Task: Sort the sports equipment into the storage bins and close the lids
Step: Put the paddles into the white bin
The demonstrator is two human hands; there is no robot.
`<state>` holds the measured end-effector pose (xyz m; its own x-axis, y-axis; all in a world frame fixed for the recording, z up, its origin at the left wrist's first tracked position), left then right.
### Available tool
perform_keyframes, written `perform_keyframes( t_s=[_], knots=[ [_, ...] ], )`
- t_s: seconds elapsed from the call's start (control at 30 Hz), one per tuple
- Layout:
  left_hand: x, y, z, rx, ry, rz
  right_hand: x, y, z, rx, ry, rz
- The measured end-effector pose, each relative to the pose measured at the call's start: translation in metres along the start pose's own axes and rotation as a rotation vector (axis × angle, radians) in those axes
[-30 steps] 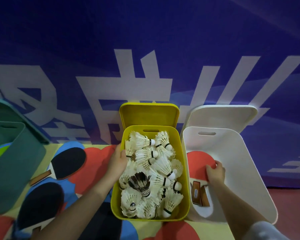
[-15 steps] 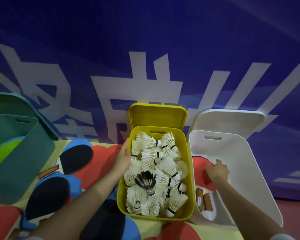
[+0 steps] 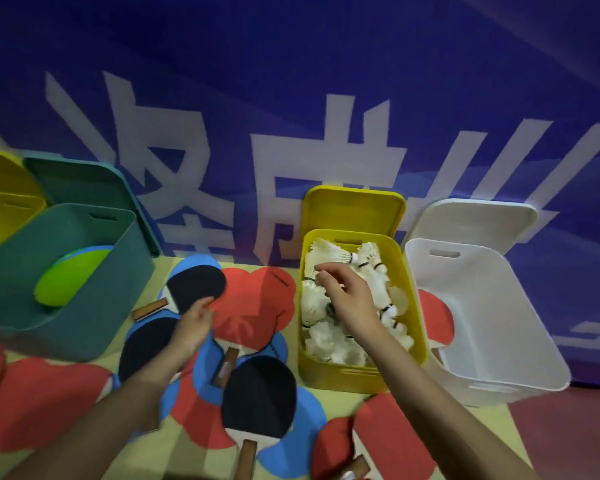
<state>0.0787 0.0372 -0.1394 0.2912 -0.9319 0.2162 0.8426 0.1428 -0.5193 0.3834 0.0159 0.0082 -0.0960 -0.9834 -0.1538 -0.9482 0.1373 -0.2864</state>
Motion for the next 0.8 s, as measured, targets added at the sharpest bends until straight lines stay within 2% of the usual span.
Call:
perform_keyframes(
  t_s=[0.13,0.23,0.3,0.43,0.53,0.67,0.8],
  knots=[
    [-0.001,-0.066,-0.065,-0.171,-0.027,0.064,0.038,0.073,0.002,-0.101,0.064,-0.036],
    [-0.009,-0.098,-0.112,-0.248,-0.127,0.042,0.077,0.140,0.054,-0.060,0.232,-0.160],
    [-0.010,-0.104,-0.132,-0.241,-0.199,-0.012,0.097,0.164,0.103,0.072,0.344,-0.160],
    [-0.016,-0.106,-0.158,-0.166,-0.262,-0.106,0.125,0.164,0.170,0.502,0.547,-0.072],
    [-0.020,-0.104,-0.168,-0.097,-0.325,-0.126,0.150,0.146,0.188,0.678,0.737,0.074],
    [-0.028,-0.105,-0.172,0.001,-0.371,-0.090,0.176,0.141,0.190,0.673,0.936,0.191],
    [-0.042,-0.111,-0.182,0.062,-0.385,-0.055,0.178,0.141,0.195,0.523,0.986,0.327]
  ],
)
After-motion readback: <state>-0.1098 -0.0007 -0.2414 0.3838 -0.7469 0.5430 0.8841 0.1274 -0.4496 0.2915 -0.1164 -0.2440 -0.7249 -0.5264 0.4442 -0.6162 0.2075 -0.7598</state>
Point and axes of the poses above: each hand's wrist, its own x-axis away from the middle knuckle, its own y-axis out of the palm, z = x × y, the point moved 8 cm from there along -x, towards the middle knuckle, and after that the axes turned 3 degrees about z, right-handed, at the moved point
